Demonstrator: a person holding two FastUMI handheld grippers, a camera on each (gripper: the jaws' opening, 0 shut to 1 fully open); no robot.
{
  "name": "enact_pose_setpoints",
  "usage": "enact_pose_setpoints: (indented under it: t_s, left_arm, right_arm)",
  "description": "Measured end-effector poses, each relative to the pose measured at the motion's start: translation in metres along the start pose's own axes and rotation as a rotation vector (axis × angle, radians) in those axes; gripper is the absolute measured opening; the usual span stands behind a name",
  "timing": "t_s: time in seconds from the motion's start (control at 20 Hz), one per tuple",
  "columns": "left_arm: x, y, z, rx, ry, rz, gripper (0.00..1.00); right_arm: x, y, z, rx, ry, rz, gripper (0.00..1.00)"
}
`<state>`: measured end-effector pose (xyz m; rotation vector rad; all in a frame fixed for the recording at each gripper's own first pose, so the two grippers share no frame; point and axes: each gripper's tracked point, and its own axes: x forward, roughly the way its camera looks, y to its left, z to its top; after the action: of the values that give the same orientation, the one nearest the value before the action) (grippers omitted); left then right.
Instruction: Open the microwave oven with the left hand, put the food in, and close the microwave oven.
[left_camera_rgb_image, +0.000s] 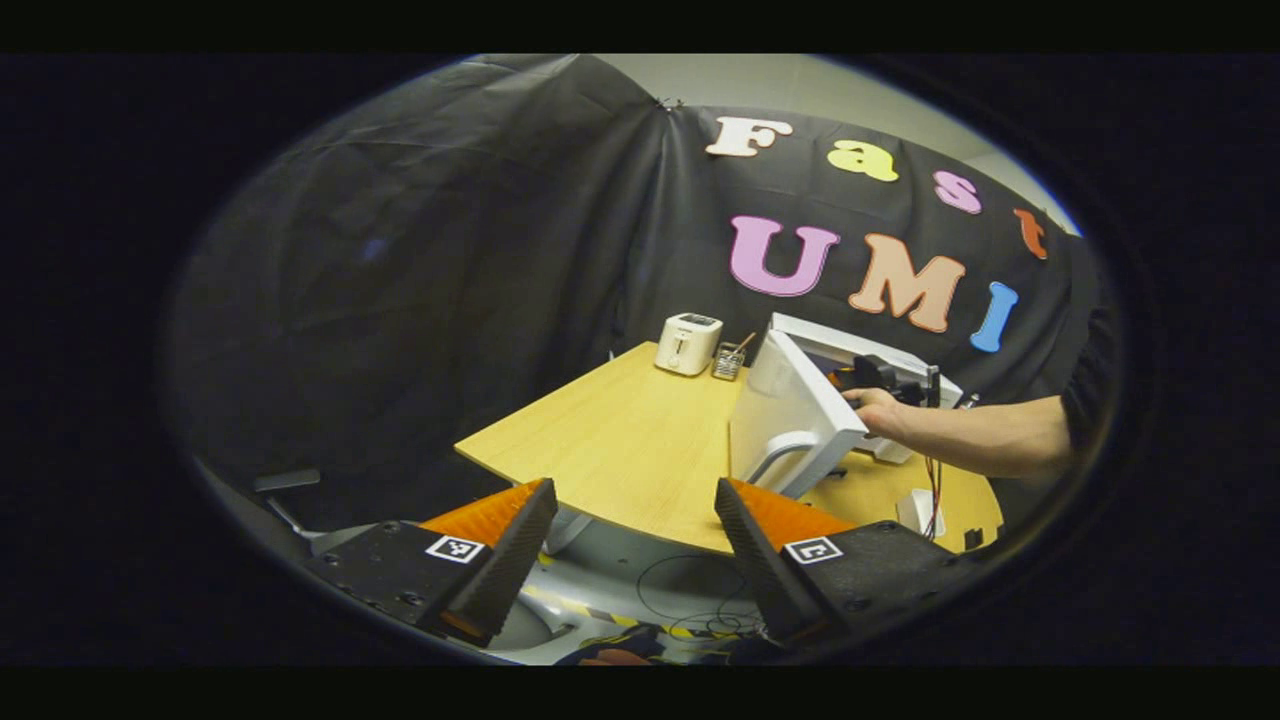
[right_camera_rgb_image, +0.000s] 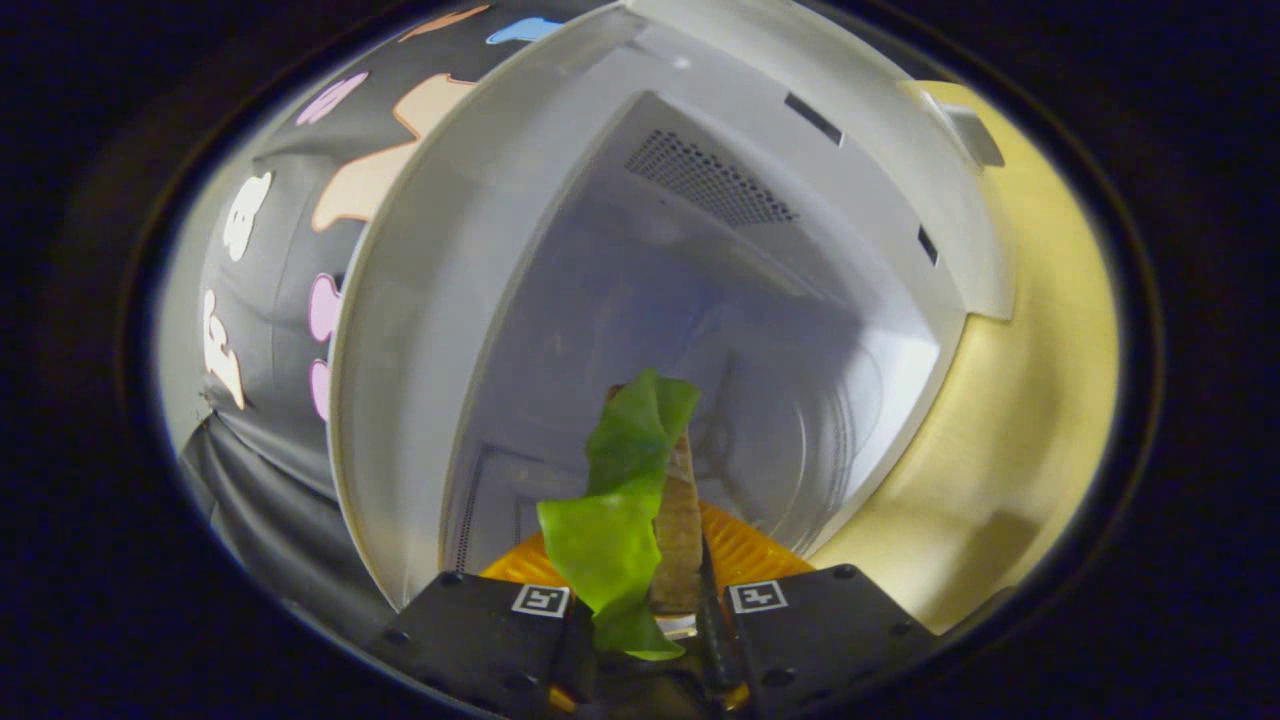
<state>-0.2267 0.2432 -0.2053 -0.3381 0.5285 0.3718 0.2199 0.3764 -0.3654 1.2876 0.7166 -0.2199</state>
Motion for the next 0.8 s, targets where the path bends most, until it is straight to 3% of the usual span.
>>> enact_pose_setpoints:
  t_s: [0.35,0.4,0.6,0.65,0.7,0.8]
  left_arm:
    - [-0.010,0.017,-0.008,0.001,0.024,0.071,0.93]
    - [-0.011,0.018,-0.007,0.001,0.021,0.079,0.89]
    - [-0.012,0.021,-0.006,0.013,0.013,0.093,0.93]
    - [-0.011,0.020,-0.006,0.009,0.015,0.091,0.89]
    - [-0.011,0.019,-0.006,0.007,0.015,0.089,0.93]
    - [-0.011,0.019,-0.002,0.013,0.003,0.093,0.89]
  right_arm:
    - [0.029,0.000,-0.006,0.060,-0.019,0.015,0.43]
    - [0.031,-0.001,-0.006,0.055,-0.029,0.014,0.43]
    - [0.034,-0.001,-0.002,0.041,-0.049,0.017,0.43]
    - [0.032,-0.006,0.001,0.025,-0.058,-0.015,0.36]
    - [0.031,-0.009,0.003,0.012,-0.067,-0.037,0.39]
    - [0.031,-0.020,0.003,-0.066,-0.073,-0.074,0.63]
